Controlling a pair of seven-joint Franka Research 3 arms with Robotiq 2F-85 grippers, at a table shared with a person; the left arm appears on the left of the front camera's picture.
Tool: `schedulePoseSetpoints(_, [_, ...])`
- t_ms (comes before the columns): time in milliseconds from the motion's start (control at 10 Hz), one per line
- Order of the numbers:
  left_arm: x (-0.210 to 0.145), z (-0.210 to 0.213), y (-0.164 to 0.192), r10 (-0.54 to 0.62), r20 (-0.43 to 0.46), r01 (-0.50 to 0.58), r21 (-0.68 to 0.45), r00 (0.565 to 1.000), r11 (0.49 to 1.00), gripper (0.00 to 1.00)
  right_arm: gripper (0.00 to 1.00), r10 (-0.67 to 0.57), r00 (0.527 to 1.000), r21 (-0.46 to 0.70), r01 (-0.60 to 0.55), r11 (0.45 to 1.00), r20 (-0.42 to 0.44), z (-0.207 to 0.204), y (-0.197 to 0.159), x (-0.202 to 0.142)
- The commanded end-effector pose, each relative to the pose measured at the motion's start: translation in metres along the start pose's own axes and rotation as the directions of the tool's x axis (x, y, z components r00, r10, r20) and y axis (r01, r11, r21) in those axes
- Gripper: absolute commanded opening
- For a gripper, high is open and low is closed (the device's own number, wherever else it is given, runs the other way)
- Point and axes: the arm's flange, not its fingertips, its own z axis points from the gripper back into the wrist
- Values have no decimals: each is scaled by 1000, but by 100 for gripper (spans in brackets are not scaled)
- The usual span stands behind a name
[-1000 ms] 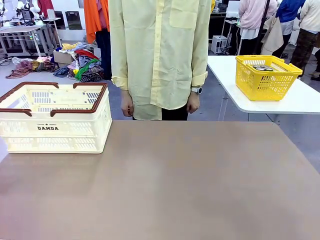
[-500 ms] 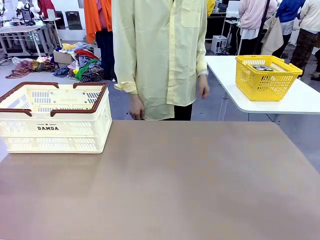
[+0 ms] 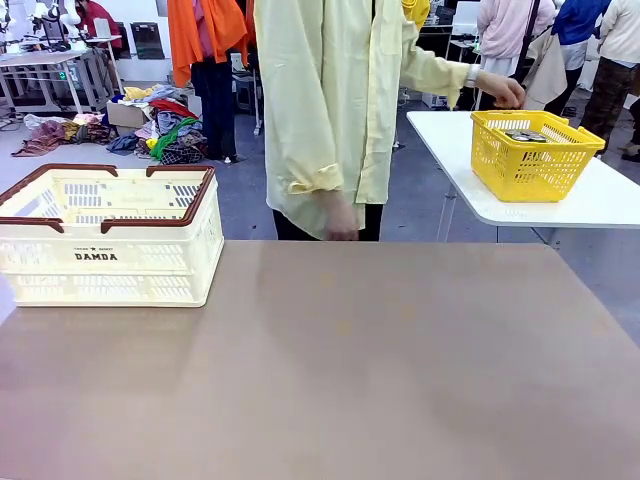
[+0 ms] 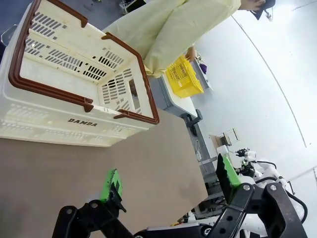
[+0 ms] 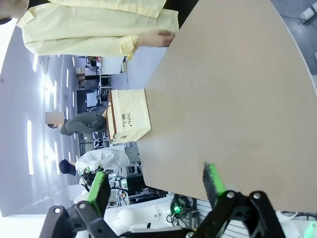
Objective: Place the drinks into the Shopping basket.
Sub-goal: Pick up one drink and place it into the Shopping basket.
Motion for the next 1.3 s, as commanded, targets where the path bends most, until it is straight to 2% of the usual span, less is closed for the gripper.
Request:
schedulePoseSetpoints(0, [3, -1, 0, -6, 8, 6, -17, 1000, 1000, 100, 100, 22, 1000, 8, -22, 1000, -2, 5, 2, 0])
schedulePoseSetpoints(1200, [3, -1, 0, -6, 8, 6, -17, 1000, 1000, 100, 100, 22, 1000, 8, -22, 1000, -2, 5, 2, 0])
